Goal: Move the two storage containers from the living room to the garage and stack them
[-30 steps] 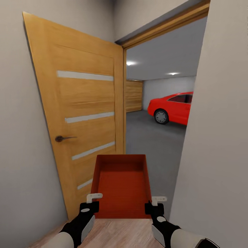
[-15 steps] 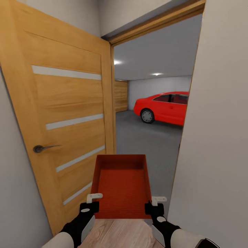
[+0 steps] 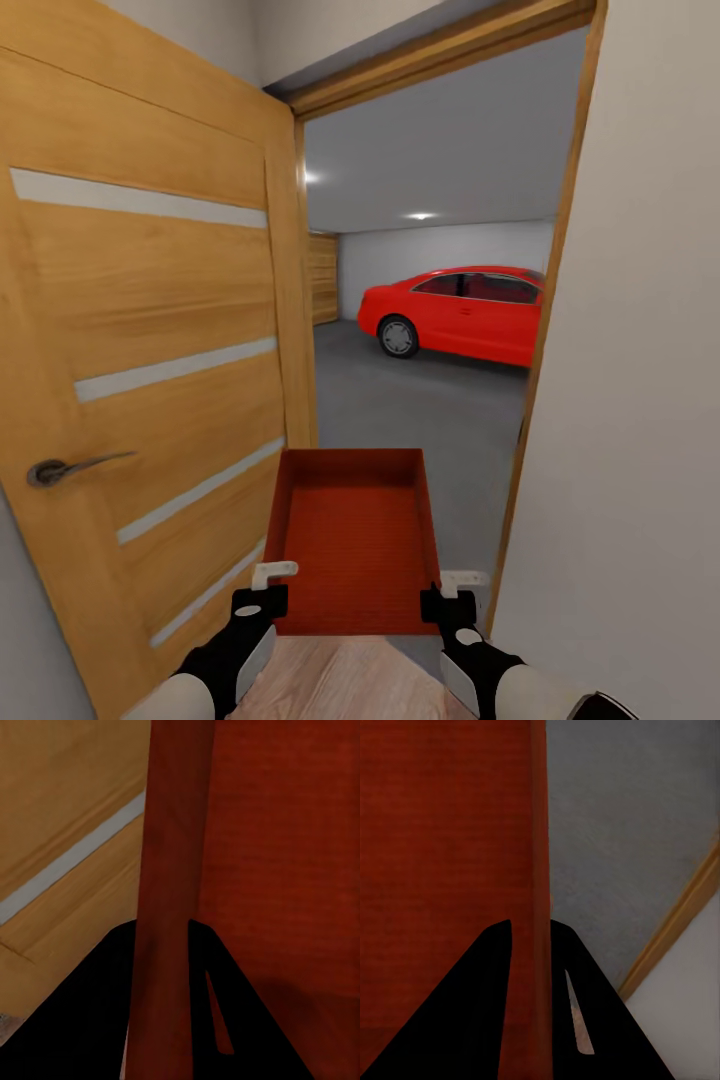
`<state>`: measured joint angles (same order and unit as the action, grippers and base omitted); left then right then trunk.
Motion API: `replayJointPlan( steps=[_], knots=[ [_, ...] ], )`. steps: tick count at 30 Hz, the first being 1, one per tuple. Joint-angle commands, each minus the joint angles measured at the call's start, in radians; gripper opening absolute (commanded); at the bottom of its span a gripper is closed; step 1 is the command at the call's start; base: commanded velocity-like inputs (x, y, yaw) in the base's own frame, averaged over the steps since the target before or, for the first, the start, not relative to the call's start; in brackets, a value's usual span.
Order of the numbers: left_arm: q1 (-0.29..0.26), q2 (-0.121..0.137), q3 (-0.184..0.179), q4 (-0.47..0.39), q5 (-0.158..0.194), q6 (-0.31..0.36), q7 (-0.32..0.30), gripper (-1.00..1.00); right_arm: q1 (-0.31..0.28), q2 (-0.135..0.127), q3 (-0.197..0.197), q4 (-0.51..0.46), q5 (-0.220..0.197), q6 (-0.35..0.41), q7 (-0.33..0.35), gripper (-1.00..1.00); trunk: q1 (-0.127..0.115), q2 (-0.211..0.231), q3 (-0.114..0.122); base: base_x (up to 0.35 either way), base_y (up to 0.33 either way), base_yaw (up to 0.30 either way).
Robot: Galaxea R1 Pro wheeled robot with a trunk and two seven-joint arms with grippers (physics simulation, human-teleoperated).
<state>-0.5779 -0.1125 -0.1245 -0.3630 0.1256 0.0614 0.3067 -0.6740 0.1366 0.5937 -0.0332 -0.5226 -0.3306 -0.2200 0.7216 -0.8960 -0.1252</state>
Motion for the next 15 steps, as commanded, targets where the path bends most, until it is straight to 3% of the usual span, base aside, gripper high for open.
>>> replayJointPlan(
  steps=[1, 6, 15],
  knots=[
    [0.000, 0.004, -0.012, -0.002, 0.017, 0.006, 0.009, -1.00, -0.001, -0.005, -0.017, -0.002, 0.008, 0.001, 0.001, -1.00, 0.001, -0.001, -0.002, 0.250, 0.231, -0.016],
    [0.000, 0.004, -0.012, -0.003, 0.017, 0.006, 0.009, -1.00, -0.001, -0.005, -0.017, -0.002, 0.009, 0.001, 0.006, -1.00, 0.001, -0.001, -0.002, 0.250, 0.231, -0.006],
    [0.000, 0.004, -0.012, -0.003, 0.017, 0.006, 0.009, -1.00, -0.001, -0.005, -0.018, -0.002, 0.007, 0.001, 0.005, -1.00, 0.001, -0.001, -0.002, 0.249, 0.231, -0.247]
  ],
)
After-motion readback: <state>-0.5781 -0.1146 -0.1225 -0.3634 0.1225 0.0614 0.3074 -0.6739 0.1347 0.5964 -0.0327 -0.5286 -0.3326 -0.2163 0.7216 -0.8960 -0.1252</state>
